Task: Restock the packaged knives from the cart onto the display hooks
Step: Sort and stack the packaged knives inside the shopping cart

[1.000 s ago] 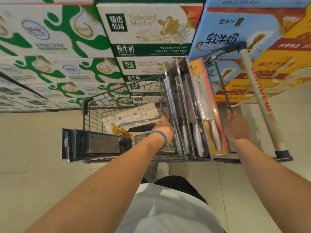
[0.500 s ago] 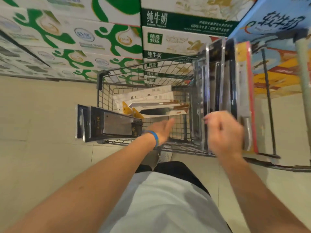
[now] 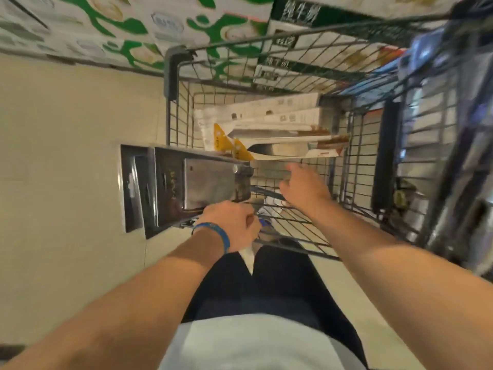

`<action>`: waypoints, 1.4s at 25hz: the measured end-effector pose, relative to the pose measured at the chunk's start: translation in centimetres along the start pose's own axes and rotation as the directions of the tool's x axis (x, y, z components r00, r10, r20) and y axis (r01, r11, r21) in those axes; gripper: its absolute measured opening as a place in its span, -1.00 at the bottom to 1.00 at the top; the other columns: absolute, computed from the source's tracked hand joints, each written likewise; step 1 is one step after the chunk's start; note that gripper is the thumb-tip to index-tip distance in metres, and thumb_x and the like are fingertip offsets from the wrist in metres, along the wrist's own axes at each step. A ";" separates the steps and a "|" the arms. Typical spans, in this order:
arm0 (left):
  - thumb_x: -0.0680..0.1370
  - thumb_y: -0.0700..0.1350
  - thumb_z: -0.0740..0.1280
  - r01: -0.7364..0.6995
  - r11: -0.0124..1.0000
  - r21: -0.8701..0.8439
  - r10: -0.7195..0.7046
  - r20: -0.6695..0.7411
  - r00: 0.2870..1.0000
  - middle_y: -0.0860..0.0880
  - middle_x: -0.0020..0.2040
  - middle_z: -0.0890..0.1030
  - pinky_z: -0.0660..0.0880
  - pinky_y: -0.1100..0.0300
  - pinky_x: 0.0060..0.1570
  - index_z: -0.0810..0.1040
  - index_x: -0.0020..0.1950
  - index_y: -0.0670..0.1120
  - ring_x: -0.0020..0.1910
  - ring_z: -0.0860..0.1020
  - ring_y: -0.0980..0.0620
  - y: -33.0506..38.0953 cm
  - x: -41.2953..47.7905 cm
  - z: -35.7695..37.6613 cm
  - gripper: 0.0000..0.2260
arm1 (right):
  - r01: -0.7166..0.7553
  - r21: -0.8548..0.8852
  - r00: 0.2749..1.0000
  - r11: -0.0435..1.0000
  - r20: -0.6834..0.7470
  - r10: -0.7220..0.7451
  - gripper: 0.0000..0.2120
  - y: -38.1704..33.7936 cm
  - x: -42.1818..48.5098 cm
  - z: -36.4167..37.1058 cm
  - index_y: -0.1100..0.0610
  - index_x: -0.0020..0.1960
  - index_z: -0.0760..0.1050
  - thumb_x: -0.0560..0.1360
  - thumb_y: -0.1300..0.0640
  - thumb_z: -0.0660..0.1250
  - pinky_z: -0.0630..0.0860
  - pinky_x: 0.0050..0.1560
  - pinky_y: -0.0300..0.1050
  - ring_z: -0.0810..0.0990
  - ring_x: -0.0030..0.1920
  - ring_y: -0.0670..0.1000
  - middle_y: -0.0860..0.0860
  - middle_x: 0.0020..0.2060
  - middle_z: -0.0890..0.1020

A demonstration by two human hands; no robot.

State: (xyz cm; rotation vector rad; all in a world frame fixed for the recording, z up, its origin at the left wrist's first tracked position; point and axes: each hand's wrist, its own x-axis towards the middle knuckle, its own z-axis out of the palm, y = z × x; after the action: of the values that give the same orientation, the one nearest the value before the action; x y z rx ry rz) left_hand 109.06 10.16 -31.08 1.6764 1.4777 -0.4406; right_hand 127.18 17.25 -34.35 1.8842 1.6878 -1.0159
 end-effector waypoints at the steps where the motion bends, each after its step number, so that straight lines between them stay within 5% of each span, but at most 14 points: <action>1: 0.50 0.21 0.10 0.004 1.000 -0.019 -0.004 0.029 1.000 0.14 -0.37 0.42 0.26 0.16 -0.35 0.41 -0.23 0.05 -0.29 0.46 -0.04 -0.2 0.2 0.2 -0.72 | -0.022 -0.032 1.000 0.999 -0.006 0.021 -0.55 -0.3 2.3 0.8 0.11 0.45 0.43 0.60 0.01 0.32 0.46 0.30 0.09 0.48 0.36 0.20 0.12 0.37 0.51; 5: 0.40 0.28 0.01 -0.010 0.997 -0.078 0.007 -0.029 1.000 0.16 -0.41 0.37 0.30 0.16 -0.32 0.34 -0.32 0.09 -0.35 0.41 0.02 -0.7 0.2 1.8 -0.68 | 0.044 -0.127 0.989 0.991 -0.133 -0.061 -0.37 -2.5 11.8 3.7 0.12 0.51 0.29 0.51 0.12 0.44 0.42 0.35 0.14 0.34 0.45 0.21 0.15 0.46 0.37; 9: 0.41 0.29 0.00 -0.059 0.994 -0.089 0.052 -0.081 0.995 0.16 -0.45 0.30 0.20 0.19 -0.39 0.27 -0.34 0.08 -0.40 0.35 0.02 -0.8 0.1 2.1 -0.67 | 0.111 -0.387 0.952 0.916 -0.224 -0.210 -0.23 -3.2 16.5 5.3 0.08 0.57 0.19 0.49 -0.01 0.48 0.41 0.31 0.18 0.35 0.40 0.23 0.20 0.45 0.33; 14: 0.44 0.29 -0.01 -0.066 0.987 -0.143 0.052 -0.100 0.994 0.13 -0.34 0.50 0.43 0.18 -0.30 0.44 -0.18 0.07 -0.32 0.52 0.02 -0.9 0.0 2.4 -0.62 | 0.077 -0.554 0.966 0.829 -0.163 -0.199 -0.34 -2.7 17.0 3.7 0.07 0.23 0.46 0.29 -0.19 0.61 0.47 0.09 0.09 0.46 0.13 0.14 0.09 0.11 0.49; 17: 0.43 0.30 -0.04 -0.079 0.985 -0.151 0.065 -0.096 0.993 0.13 -0.31 0.52 0.42 0.17 -0.28 0.42 -0.18 0.08 -0.30 0.53 0.02 -0.8 0.2 2.4 -0.61 | 0.152 -0.443 0.978 0.884 -0.065 -0.200 -0.62 -1.8 15.3 5.0 0.03 0.07 0.44 0.40 0.06 0.58 0.55 -0.17 -0.05 0.53 -0.13 0.01 -0.02 -0.08 0.55; 21: 0.43 0.30 -0.08 -0.084 0.985 -0.149 0.068 -0.104 0.992 0.12 -0.31 0.52 0.43 0.18 -0.29 0.42 -0.18 0.07 -0.30 0.53 0.03 -0.7 0.2 2.7 -0.59 | 0.206 -0.389 0.968 0.898 -0.054 -0.245 -0.64 -0.2 13.4 6.0 -0.01 0.18 0.50 0.44 0.06 0.54 0.57 0.10 0.01 0.51 0.13 0.05 -0.02 0.15 0.57; 25: 0.43 0.30 -0.11 -0.086 0.986 -0.142 0.068 -0.129 0.989 0.12 -0.29 0.54 0.48 0.16 -0.24 0.43 -0.17 0.07 -0.29 0.53 0.04 -0.6 0.2 2.7 -0.56 | 0.316 -0.554 0.931 0.771 0.024 -0.364 -0.49 -1.0 14.9 3.7 -0.02 0.20 0.57 0.42 -0.34 0.42 0.51 0.13 0.07 0.44 0.20 0.08 0.02 0.18 0.49; 28: 0.44 0.30 -0.11 -0.090 0.988 -0.129 0.072 -0.137 0.988 0.12 -0.28 0.55 0.47 0.16 -0.23 0.42 -0.16 0.07 -0.27 0.54 0.04 -0.5 0.1 2.6 -0.57 | 0.309 -0.376 0.921 0.874 -0.110 -0.373 -0.33 -2.8 16.3 1.2 0.00 0.18 0.57 0.46 -0.52 0.14 0.47 0.03 0.02 0.48 0.16 0.08 0.04 0.16 0.51; 30: 0.44 0.30 -0.13 -0.086 0.989 -0.123 0.067 -0.148 0.987 0.12 -0.26 0.55 0.49 0.16 -0.21 0.42 -0.15 0.07 -0.26 0.53 0.04 -0.4 0.0 2.6 -0.56 | 0.273 -0.283 0.901 0.920 -0.260 -0.347 -0.38 -3.3 18.2 0.0 0.06 0.42 0.43 0.50 -0.29 0.38 0.47 0.17 0.09 0.45 0.30 0.15 0.09 0.33 0.47; 32: 0.44 0.29 -0.12 -0.081 0.989 -0.126 0.060 -0.161 0.985 0.12 -0.25 0.56 0.49 0.17 -0.21 0.42 -0.14 0.07 -0.26 0.54 0.03 -0.3 -0.1 2.6 -0.56 | 0.245 -0.357 0.931 0.902 -0.173 -0.321 -0.12 -3.7 19.8 -0.4 0.08 0.56 0.26 0.38 -0.12 0.59 0.46 0.27 0.18 0.40 0.40 0.21 0.13 0.45 0.37; 35: 0.44 0.29 -0.11 -0.078 0.988 -0.131 0.055 -0.167 0.984 0.11 -0.28 0.55 0.47 0.18 -0.24 0.40 -0.16 0.06 -0.29 0.52 0.02 -0.1 0.0 2.5 -0.58 | 0.219 -0.396 0.945 0.892 -0.143 -0.295 0.10 -3.6 21.2 -0.3 0.06 0.57 0.19 0.21 -0.13 0.70 0.48 0.22 0.17 0.40 0.39 0.22 0.13 0.42 0.36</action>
State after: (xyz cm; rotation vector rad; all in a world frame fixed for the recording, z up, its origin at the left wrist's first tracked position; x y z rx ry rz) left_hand 109.60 8.19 -32.60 1.6787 1.5276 -0.1640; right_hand 123.74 32.32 -49.27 1.5797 2.1192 -0.5447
